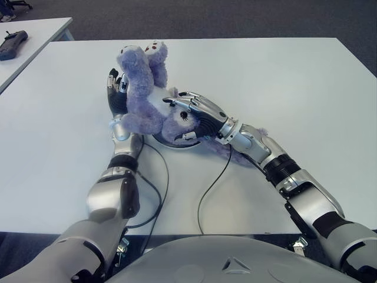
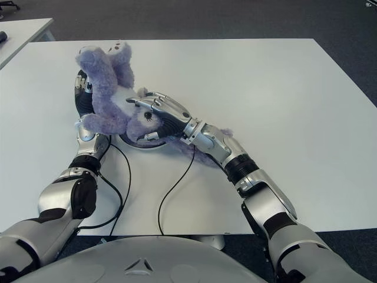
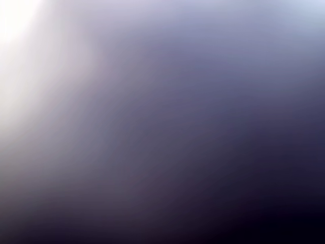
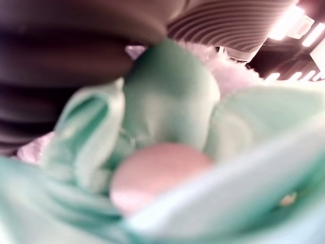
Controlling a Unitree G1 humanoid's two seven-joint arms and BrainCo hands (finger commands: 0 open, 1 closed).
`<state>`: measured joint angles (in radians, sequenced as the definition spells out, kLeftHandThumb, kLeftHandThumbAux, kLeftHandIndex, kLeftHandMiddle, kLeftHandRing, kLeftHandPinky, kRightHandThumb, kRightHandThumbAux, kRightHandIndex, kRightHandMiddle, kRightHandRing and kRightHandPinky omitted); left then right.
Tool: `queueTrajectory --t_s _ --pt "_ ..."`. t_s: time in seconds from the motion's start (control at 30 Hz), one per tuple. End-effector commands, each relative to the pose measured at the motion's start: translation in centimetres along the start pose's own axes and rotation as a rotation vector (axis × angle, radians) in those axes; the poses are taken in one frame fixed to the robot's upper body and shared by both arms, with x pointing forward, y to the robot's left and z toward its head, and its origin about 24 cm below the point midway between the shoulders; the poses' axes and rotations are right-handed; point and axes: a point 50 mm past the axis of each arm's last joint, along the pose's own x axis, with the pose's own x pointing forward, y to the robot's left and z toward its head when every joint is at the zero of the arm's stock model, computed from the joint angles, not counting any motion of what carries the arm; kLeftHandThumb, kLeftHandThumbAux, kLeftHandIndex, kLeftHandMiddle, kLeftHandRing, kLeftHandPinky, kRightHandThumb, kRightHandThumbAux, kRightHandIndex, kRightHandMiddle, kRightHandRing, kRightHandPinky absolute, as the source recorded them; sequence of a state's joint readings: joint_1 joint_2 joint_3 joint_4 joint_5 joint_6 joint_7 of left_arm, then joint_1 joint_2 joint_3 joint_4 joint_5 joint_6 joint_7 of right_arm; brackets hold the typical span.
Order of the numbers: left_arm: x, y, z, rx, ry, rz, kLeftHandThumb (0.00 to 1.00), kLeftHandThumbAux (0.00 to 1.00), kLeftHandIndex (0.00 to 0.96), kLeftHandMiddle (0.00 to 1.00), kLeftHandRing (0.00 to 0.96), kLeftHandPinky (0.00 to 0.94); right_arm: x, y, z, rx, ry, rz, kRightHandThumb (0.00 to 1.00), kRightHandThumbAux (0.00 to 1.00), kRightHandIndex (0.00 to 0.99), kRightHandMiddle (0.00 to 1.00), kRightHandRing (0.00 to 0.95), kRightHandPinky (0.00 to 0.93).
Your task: Put the doll into the plate.
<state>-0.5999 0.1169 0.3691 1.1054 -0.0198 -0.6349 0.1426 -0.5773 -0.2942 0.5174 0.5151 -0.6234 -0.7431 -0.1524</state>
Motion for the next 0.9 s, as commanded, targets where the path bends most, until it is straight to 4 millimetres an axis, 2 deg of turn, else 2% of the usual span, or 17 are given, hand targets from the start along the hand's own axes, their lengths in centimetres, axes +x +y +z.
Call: queueTrajectory --t_s 0.03,0.57,0.9 --pt "-13.1 2.0 -11.3 -0.029 0.513 0.084 0.000 0.387 0.008 0.000 0.000 0.000 -0.2 -1.2 0.2 -0.027 -0.030 -0.008 0.132 0.360 0.000 0.000 0.000 0.000" --pt "-13.1 1.9 -11.3 -0.022 0.515 0.089 0.000 0.386 0.005 0.000 0.000 0.000 -0.4 -3.2 0.8 -0.034 -0.071 -0.161 0.144 0.394 0.000 0.000 0.000 0.000" --pt "-12.9 1.9 -11.3 0.014 0.524 0.082 0.000 0.401 0.000 0.000 0.000 0.000 -0.4 -4.3 0.2 0.010 -0.073 -0.252 0.131 0.414 0.000 0.000 0.000 0.000"
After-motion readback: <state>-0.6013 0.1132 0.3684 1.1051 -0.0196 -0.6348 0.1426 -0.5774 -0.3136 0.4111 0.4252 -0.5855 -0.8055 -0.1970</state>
